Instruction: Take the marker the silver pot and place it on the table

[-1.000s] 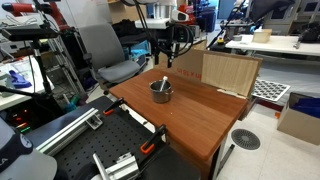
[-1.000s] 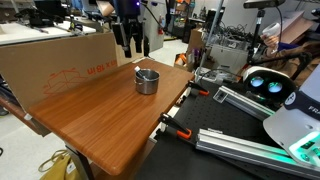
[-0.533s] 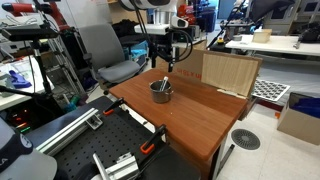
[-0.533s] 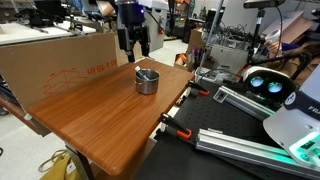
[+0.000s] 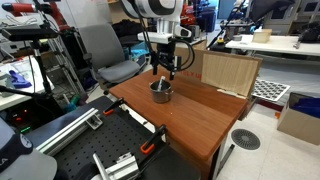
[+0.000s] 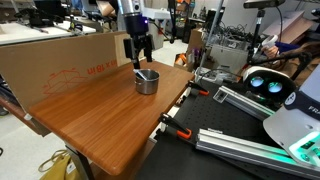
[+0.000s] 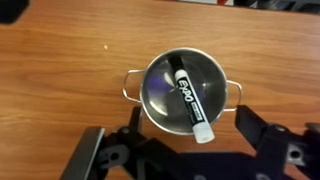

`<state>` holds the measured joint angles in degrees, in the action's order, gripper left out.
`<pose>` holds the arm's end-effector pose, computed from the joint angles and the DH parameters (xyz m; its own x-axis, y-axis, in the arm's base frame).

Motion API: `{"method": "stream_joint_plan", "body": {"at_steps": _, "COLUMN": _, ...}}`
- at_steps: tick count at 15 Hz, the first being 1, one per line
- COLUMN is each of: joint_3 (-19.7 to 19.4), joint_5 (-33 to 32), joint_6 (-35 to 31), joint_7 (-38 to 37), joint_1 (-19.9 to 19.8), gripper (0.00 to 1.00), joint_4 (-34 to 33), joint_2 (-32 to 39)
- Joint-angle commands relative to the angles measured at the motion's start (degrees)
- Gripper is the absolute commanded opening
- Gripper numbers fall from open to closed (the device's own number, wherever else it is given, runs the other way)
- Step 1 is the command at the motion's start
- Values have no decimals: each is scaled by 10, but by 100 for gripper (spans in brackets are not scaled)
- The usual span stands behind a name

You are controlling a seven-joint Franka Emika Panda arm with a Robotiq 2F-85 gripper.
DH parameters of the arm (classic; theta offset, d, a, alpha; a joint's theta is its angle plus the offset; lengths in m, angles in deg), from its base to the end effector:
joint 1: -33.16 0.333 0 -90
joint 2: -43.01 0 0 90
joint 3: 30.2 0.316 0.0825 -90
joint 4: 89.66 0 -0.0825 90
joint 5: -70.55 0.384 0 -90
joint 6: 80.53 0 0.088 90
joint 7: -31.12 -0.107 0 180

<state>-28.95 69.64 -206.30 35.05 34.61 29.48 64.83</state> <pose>0.5563 0.0257 0.2231 0.9573 0.1236 -0.2614 0.1238 -0.9922 -0.0161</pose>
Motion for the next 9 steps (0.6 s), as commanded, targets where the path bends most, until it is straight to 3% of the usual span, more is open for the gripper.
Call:
{"method": "stream_joint_plan", "body": {"at_steps": 1, "joint_3": 0, "joint_5": 4, "joint_6": 15, "joint_7": 1, "joint_1": -6, "gripper": 100, "joint_4": -25, "joint_2": 17}}
{"method": "stream_joint_plan", "body": {"at_steps": 7, "joint_3": -4, "joint_5": 1, "joint_6": 24, "joint_7": -11, "joint_1": -4, "gripper": 100, "joint_4": -52, "joint_2": 41}}
{"method": "stream_joint_plan", "body": {"at_steps": 8, "joint_3": -4, "joint_5": 1, "joint_6": 25, "joint_7": -12, "joint_1": -4, "gripper": 75, "joint_4": -55, "joint_2": 44}}
{"method": "stream_joint_plan", "body": {"at_steps": 9, "joint_3": -4, "joint_5": 1, "joint_6": 25, "joint_7": -12, "joint_1": -4, "gripper": 74, "joint_4": -57, "joint_2": 46}}
